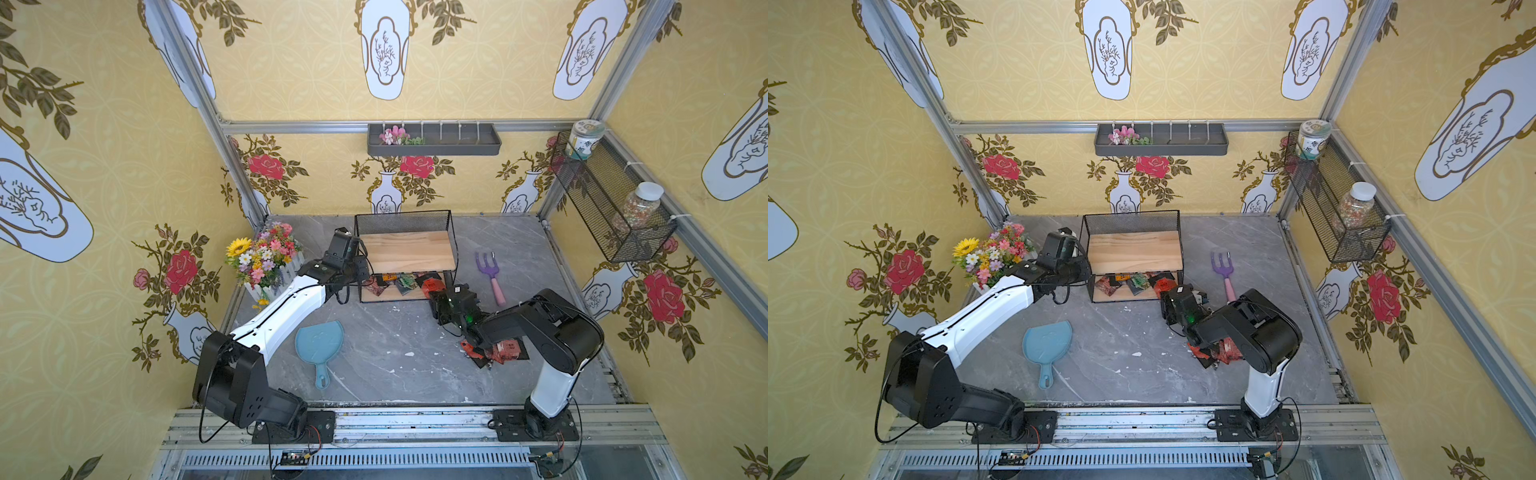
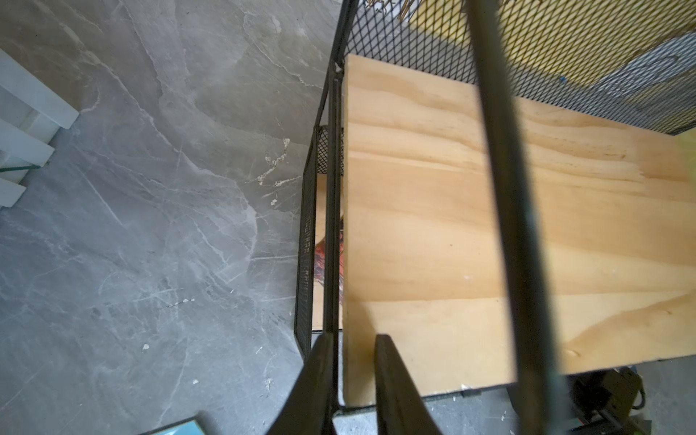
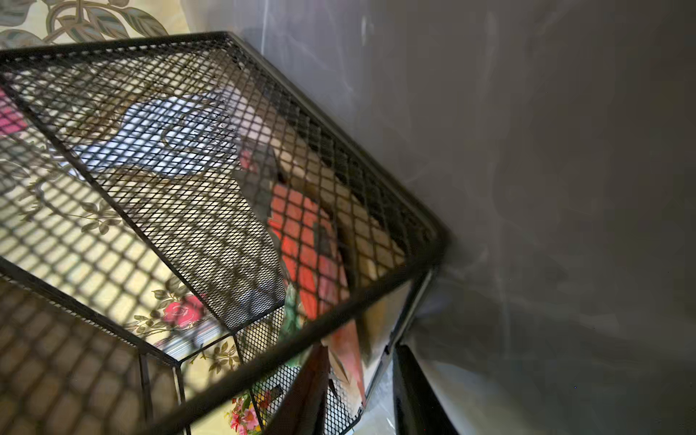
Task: Remove the tea bags from the shelf
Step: Pick up the tea bag from the shelf.
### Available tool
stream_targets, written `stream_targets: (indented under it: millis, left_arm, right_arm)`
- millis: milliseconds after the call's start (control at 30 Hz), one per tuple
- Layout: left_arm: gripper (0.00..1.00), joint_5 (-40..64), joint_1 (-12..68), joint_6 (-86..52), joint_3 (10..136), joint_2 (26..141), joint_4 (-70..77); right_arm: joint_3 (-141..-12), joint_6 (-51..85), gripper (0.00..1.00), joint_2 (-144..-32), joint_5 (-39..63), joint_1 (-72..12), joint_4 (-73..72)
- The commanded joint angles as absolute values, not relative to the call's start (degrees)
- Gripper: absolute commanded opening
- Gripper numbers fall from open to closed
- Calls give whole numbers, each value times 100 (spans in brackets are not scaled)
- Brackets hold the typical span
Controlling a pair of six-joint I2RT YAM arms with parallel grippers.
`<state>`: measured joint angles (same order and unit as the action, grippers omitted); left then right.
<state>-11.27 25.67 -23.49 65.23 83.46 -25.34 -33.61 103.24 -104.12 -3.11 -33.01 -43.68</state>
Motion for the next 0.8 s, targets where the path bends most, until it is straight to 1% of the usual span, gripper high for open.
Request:
stream_targets:
  millis: [0,300,600,767]
  left_arm:
    - [24,-930,2569,-2320,6506,8386,-2713]
    - [24,-932,2575,-2325,6487,8360,-2711]
    - [24,-932,2574,-2329,6489,8335,-2711]
    - [25,-932,2570,-2323,6486,8338,-2716]
  right_arm:
    - [-3407,10405,30,-10459,-316,-3296,-4611]
    - [-3428,10459,15,-10436,-337,-3278,-4544]
    - [-3457,10463,0,-10084,-400,-3330,-4183]
    - [-3480,10399,0,-9819,-408,-3381,-4038]
